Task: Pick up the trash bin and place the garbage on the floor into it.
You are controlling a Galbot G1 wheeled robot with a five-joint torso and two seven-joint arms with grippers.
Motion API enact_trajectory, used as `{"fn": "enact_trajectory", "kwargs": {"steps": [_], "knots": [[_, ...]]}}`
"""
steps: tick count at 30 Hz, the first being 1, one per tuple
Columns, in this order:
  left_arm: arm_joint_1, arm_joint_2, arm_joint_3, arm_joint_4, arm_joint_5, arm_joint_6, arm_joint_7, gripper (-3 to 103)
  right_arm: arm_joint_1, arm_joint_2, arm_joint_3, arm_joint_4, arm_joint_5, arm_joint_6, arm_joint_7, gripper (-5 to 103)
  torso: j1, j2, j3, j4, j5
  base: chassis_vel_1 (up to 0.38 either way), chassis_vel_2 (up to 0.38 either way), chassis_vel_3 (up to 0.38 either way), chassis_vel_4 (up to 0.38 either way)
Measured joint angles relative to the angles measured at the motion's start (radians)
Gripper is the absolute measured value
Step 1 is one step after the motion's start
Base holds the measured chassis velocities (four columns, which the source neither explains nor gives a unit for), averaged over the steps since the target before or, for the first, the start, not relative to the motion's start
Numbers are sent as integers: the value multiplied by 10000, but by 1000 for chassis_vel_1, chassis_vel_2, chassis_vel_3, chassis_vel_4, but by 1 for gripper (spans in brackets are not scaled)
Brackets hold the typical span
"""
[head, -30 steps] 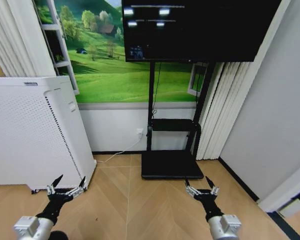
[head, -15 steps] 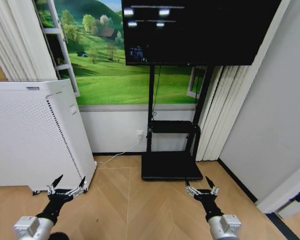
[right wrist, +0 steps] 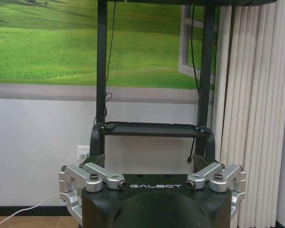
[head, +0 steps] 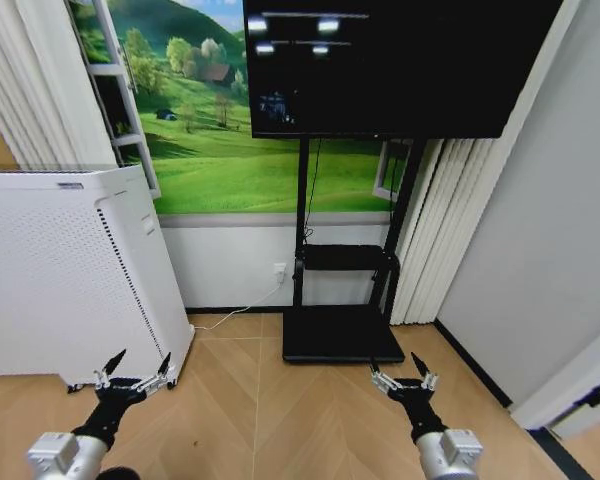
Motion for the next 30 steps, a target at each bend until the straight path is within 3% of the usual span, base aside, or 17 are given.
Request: {"fn": "enact_trajectory", "kwargs": {"steps": [30], "knots": [[0, 0, 0, 0, 0, 0, 0, 100, 0, 0, 1, 0, 0, 0, 0, 100, 523, 1302, 775, 0, 0, 0, 0, 0, 0]]}}
